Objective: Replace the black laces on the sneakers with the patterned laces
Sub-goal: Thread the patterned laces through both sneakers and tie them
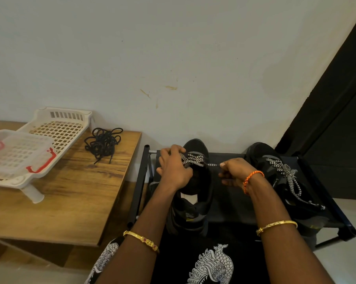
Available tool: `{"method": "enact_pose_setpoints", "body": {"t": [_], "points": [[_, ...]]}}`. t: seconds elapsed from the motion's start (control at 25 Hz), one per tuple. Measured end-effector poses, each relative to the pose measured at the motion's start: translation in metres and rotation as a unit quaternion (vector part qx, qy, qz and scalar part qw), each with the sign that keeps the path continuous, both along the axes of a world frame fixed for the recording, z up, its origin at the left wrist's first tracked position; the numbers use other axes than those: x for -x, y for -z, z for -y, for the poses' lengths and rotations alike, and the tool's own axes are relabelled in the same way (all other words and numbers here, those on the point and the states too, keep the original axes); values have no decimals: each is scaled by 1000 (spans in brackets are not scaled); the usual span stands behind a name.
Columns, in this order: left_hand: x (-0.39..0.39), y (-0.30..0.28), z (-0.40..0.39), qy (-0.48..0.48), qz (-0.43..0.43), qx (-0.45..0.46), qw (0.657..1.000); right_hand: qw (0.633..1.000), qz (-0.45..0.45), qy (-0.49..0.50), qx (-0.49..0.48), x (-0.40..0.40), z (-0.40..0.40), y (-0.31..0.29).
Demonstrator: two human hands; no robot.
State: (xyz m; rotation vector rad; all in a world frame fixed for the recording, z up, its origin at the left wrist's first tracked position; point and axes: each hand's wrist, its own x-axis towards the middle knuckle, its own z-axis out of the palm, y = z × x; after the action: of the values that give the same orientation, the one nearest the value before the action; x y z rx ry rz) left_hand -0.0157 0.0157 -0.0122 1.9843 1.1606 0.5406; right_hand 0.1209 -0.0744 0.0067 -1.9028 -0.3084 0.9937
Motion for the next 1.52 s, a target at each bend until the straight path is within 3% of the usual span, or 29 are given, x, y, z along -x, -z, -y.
{"method": "enact_pose_setpoints", "body": {"t": [0.2, 0.28, 0.44, 0.56, 0.64, 0.72, 0.76, 1.0, 1.12, 1.28, 1.4, 1.52], "points": [[5, 4, 6, -27, 13, 33, 999, 991, 37, 131, -11, -26, 24, 10], [6, 5, 8, -46, -4, 19, 999, 974, 98, 201, -40, -34, 37, 13], [12, 8, 7, -74, -50, 40, 995, 863, 326, 379, -73, -29, 50, 0], [13, 10, 11, -66, -40, 69, 995, 848, 442, 281, -82, -8, 39, 1], [12, 12, 14, -68, -14, 87, 994, 869, 480, 89, -78, 7, 24, 11], [11, 12, 17, -75, 22, 117, 990, 885, 454, -105, -21, 23, 9, 19], [11, 12, 18, -80, 39, 127, 988, 883, 443, -155, 7, 29, 5, 21], [16, 9, 23, -103, 39, 128, 986, 904, 423, -64, 12, 25, 17, 14], [16, 9, 23, -101, 34, 118, 987, 921, 385, 55, -8, 7, 39, 10], [16, 6, 24, -77, 54, 136, 986, 915, 354, 195, 18, -5, 65, 1], [18, 7, 21, -45, 33, 148, 987, 917, 357, 178, 18, 1, 56, -1], [14, 14, 11, -32, 62, 186, 980, 918, 393, 51, -10, 18, 33, 1]]}}
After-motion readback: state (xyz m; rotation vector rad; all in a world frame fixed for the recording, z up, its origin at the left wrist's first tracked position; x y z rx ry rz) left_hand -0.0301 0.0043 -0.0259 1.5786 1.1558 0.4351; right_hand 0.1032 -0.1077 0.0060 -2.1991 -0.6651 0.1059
